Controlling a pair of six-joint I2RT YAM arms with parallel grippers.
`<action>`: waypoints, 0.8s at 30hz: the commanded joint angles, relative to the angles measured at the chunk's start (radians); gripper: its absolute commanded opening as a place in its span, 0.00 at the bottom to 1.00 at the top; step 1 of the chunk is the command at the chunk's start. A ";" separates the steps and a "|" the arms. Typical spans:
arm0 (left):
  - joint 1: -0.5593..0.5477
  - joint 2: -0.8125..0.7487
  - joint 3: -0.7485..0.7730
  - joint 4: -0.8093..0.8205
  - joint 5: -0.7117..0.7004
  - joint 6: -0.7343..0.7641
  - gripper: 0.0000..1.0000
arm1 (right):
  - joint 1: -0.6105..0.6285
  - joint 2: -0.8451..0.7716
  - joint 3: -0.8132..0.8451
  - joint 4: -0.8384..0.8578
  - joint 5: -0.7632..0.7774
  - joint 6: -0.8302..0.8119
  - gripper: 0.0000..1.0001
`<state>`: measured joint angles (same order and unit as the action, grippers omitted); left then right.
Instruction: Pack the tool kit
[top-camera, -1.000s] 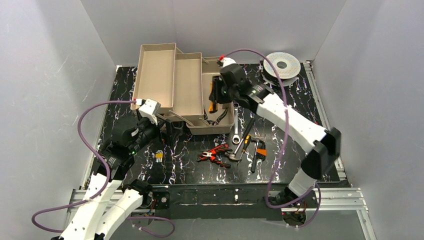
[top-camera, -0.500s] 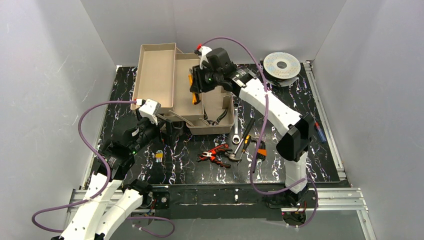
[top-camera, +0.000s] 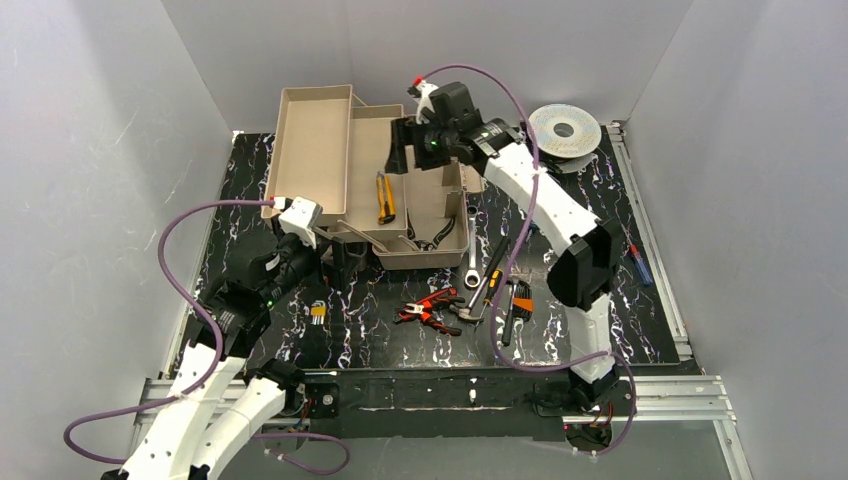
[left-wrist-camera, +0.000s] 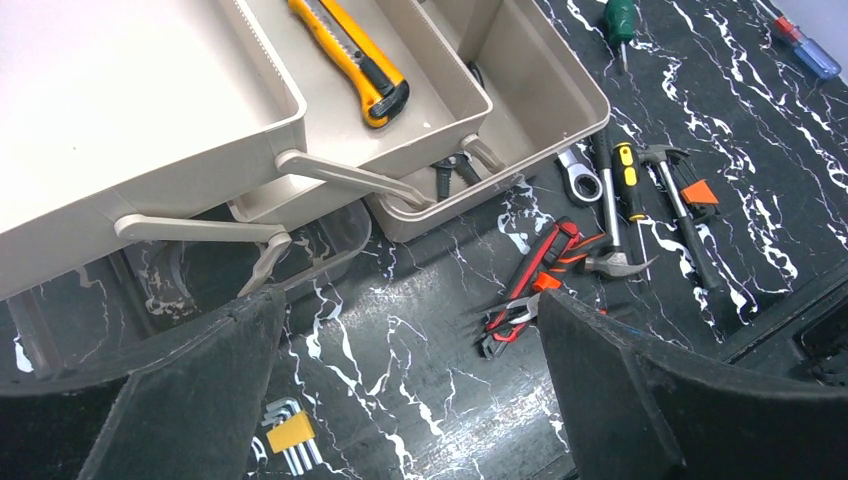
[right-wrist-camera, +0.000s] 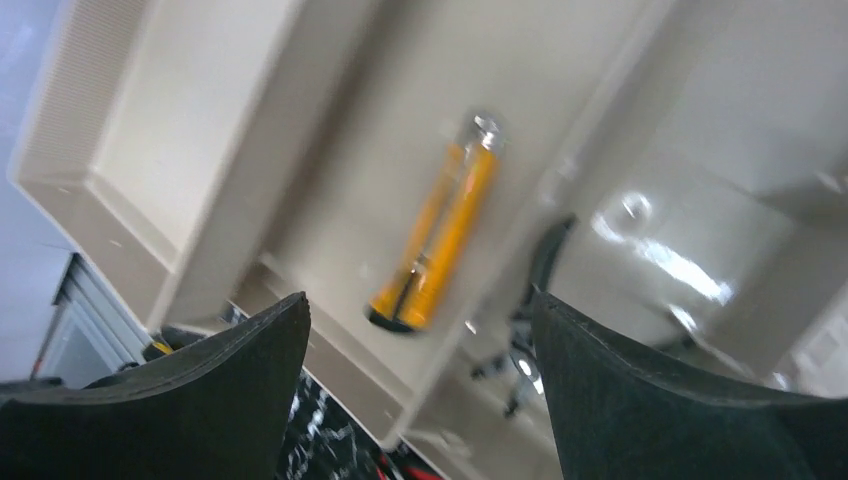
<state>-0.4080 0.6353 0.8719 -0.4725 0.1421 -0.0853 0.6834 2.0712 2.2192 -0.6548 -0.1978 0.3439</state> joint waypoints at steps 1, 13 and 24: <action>-0.003 0.020 -0.009 -0.007 -0.020 0.007 0.98 | -0.039 -0.235 -0.186 0.054 0.040 -0.007 0.88; -0.158 0.063 0.019 -0.021 -0.159 0.045 0.96 | -0.048 -0.852 -1.093 0.472 0.381 -0.023 0.86; -0.739 0.377 0.134 -0.140 -0.694 0.121 0.98 | -0.047 -1.175 -1.753 1.054 0.631 0.047 0.82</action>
<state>-0.9771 0.8963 0.9672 -0.5289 -0.3248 0.0013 0.6369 0.9871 0.5617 0.0711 0.3180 0.3500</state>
